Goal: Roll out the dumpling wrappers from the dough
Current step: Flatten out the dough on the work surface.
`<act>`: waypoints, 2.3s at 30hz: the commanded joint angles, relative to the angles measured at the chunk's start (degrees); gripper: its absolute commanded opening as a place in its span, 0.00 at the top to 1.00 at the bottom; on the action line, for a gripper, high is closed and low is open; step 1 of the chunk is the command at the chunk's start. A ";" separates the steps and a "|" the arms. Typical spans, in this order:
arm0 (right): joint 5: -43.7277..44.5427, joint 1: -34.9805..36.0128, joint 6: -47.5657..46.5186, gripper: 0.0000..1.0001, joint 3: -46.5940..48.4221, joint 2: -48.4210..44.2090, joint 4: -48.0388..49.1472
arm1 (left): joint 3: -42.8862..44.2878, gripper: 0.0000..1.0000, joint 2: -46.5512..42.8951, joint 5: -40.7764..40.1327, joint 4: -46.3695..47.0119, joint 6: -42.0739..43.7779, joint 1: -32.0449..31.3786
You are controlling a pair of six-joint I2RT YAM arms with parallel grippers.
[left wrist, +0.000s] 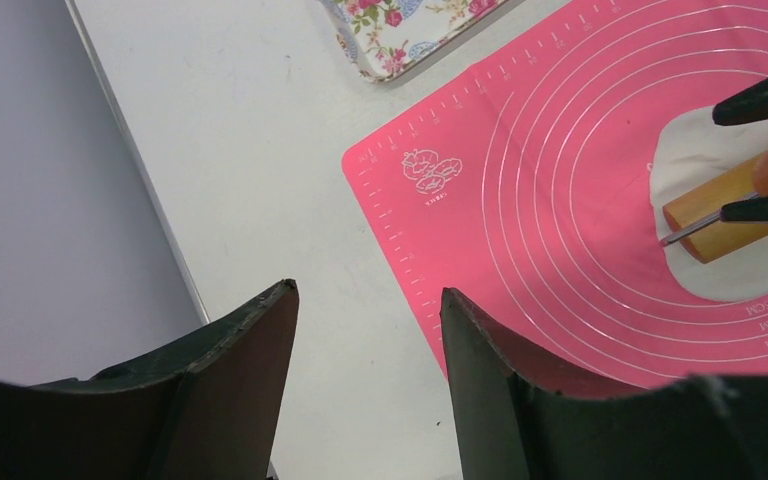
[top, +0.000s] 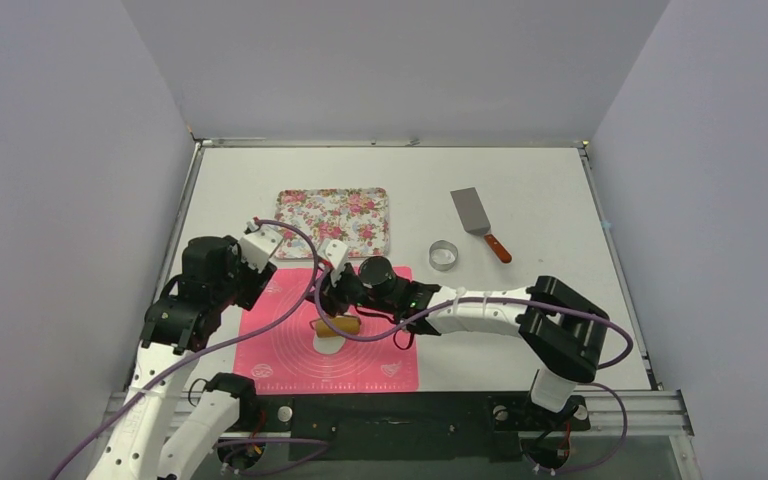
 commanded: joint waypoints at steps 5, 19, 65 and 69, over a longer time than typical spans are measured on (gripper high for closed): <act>-0.04 3.19 1.58 1.00 -11.73 0.75 2.44 | 1.73 0.46 -0.23 -2.59 0.56 -0.24 0.72; 1.20 4.75 2.19 1.00 -19.33 4.59 7.62 | 2.92 0.46 0.87 -2.46 0.48 -0.44 4.15; -4.47 6.05 -3.85 1.00 -16.60 -11.08 -4.65 | 3.15 0.45 1.84 4.79 -1.81 0.65 7.21; -0.92 4.36 -2.36 1.00 -13.77 -9.36 -0.78 | 3.30 0.45 1.92 4.80 -1.76 0.69 7.19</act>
